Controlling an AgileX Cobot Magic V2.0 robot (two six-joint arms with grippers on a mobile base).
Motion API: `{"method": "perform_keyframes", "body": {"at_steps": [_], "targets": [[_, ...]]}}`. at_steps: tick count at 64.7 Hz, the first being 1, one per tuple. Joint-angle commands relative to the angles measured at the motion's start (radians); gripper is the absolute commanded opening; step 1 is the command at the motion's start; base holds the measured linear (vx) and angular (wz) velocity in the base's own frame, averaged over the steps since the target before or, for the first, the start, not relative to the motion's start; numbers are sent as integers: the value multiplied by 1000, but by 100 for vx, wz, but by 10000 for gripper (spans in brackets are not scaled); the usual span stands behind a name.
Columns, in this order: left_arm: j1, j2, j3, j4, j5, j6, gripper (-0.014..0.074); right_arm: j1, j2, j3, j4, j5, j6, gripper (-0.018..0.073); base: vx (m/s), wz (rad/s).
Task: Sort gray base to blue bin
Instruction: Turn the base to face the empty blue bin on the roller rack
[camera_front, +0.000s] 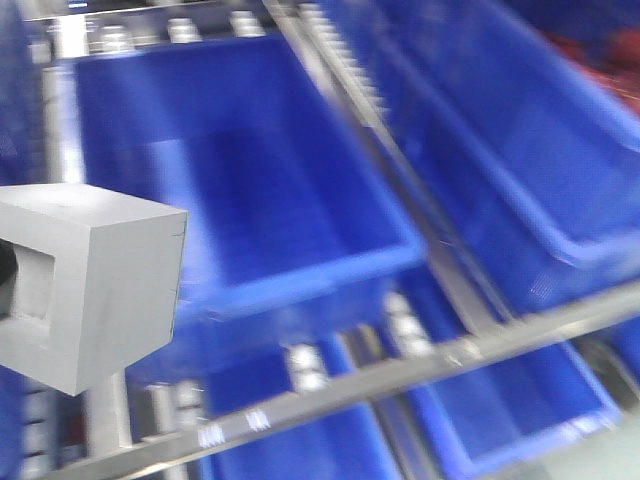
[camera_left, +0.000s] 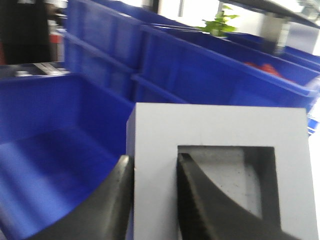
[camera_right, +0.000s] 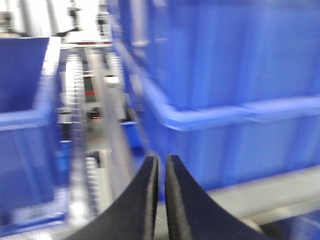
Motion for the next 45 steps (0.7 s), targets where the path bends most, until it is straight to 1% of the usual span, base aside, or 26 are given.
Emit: {"method": "perform_keyframes", "body": {"at_steps": [1,23,45], "targets": [[-6,1,-31,-4,-112,-4,4,-4,-8,1,-4,-76,-7,-4,16,64],[-6,1,-31,-4,-112,-4,4,-4,-8,1,-4,-76,-7,-4,14,53],[-6,1,-31,-4,-112,-4,4,-4,-8,1,-4,-76,-7,-4,8,31]]}}
